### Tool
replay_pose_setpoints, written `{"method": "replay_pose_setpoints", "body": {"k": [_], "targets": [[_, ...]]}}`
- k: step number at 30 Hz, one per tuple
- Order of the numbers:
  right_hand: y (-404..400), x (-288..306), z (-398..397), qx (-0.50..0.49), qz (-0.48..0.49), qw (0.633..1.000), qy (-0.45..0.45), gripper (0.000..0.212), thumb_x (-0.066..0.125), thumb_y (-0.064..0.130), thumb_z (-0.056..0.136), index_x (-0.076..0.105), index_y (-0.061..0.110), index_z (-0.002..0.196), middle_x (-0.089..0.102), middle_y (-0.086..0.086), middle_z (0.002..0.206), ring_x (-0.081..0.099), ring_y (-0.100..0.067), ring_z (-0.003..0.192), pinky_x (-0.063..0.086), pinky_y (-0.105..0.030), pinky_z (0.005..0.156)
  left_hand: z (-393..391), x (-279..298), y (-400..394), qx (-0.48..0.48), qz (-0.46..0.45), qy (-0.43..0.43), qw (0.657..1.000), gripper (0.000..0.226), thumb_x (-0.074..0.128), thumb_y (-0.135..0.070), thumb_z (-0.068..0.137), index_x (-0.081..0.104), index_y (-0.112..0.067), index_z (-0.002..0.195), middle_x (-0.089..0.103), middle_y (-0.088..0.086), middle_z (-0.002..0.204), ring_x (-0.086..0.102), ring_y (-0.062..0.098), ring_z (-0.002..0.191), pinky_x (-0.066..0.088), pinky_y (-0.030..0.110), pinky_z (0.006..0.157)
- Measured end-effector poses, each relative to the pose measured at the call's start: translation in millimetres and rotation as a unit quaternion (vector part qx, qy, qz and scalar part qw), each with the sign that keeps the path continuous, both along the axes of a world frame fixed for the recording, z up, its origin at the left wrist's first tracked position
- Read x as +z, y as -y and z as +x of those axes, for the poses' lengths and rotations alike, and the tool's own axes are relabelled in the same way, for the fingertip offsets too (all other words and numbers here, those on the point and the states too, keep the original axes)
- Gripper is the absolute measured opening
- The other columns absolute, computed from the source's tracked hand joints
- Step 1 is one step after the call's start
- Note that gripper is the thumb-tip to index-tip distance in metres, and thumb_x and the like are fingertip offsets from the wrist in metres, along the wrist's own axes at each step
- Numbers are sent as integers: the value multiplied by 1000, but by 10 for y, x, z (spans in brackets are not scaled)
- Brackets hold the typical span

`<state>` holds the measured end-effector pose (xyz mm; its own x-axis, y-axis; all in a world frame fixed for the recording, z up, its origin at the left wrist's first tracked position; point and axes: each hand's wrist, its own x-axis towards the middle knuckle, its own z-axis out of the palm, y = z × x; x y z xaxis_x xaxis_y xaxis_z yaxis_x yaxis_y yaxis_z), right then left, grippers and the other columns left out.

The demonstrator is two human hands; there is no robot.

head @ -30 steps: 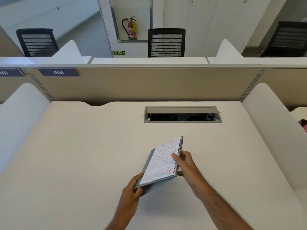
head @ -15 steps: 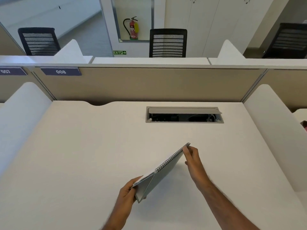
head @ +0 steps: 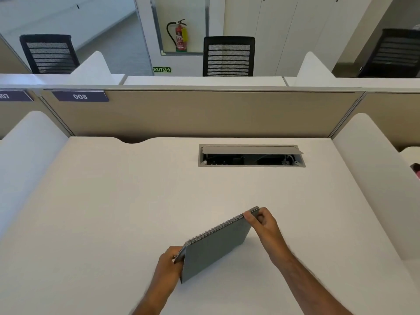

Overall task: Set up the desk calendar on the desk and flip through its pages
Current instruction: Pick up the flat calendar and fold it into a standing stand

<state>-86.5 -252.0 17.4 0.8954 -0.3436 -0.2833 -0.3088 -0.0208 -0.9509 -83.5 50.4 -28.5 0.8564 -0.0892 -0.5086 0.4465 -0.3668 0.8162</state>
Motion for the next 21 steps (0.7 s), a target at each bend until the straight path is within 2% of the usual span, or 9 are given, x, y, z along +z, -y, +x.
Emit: {"method": "replay_pose_setpoints", "body": {"k": [3, 6, 8, 10, 13, 15, 16, 18, 21], "targets": [[-4, -58, -29, -5, 22, 1000, 8, 49, 81, 52, 78, 60, 12, 96, 70, 6, 83, 67, -9, 79, 50, -16, 67, 28, 11, -28, -25, 2, -43, 999, 33, 60, -1, 102, 86, -20, 96, 86, 6, 92, 80, 24, 80, 63, 38, 69], [-10, -143, -49, 0, 19, 1000, 6, 31, 83, 32, 87, 65, 11, 102, 77, -2, 96, 74, -20, 93, 56, -21, 71, 51, 46, -41, -22, -18, -61, 998, 39, 57, 4, 99, 88, -19, 91, 86, 7, 91, 83, 27, 82, 65, 43, 73], [-6, -169, -51, 11, 14, 1000, 12, 29, 83, 28, 87, 65, 11, 101, 77, -3, 97, 73, -23, 95, 58, -24, 73, 71, 54, -62, -26, -30, -57, 998, 39, 56, 7, 96, 88, -16, 93, 86, 12, 92, 80, 31, 83, 63, 48, 74], [-3, -155, -49, 19, 10, 1000, 22, 37, 85, 36, 82, 64, 12, 100, 77, -5, 98, 74, -23, 94, 58, -27, 75, 92, 65, -96, -41, -48, -61, 996, 44, 54, 10, 95, 88, -16, 99, 85, 16, 95, 78, 35, 83, 61, 49, 75], [2, -110, -41, 25, 4, 999, 39, 46, 87, 53, 74, 64, 20, 96, 76, -6, 99, 72, -21, 92, 58, -28, 75, 153, 86, -160, -61, -91, -91, 990, 41, 56, 13, 95, 87, -11, 106, 84, 20, 107, 78, 44, 101, 61, 54, 92], [20, -120, -33, 27, -5, 998, 51, 49, 86, 61, 71, 64, 23, 94, 75, -7, 99, 72, -26, 92, 60, -33, 75, 207, 124, -186, -43, -138, -136, 980, 38, 60, 11, 97, 88, -13, 107, 83, 17, 117, 78, 32, 109, 58, 46, 95], [33, -136, -26, 26, -10, 998, 55, 52, 86, 62, 71, 63, 21, 95, 74, -10, 99, 70, -32, 93, 60, -41, 77, 240, 152, -195, -22, -152, -157, 976, 37, 62, 9, 97, 88, -15, 107, 83, 14, 119, 76, 28, 114, 53, 42, 97], [53, -172, -15, 28, -16, 997, 64, 56, 86, 61, 72, 61, 17, 96, 71, -16, 100, 68, -39, 96, 57, -55, 84, 309, 198, -216, -1, -156, -171, 973, 32, 68, 3, 96, 88, -20, 107, 84, 7, 120, 69, 25, 124, 38, 45, 104], [56, -181, -1, 35, -17, 997, 64, 52, 86, 58, 74, 63, 19, 98, 73, -13, 102, 69, -37, 99, 58, -54, 86, 389, 314, -230, -20, -165, -141, 976, 27, 71, -12, 99, 85, -30, 113, 83, 0, 123, 72, 17, 120, 24, 51, 117]]}}
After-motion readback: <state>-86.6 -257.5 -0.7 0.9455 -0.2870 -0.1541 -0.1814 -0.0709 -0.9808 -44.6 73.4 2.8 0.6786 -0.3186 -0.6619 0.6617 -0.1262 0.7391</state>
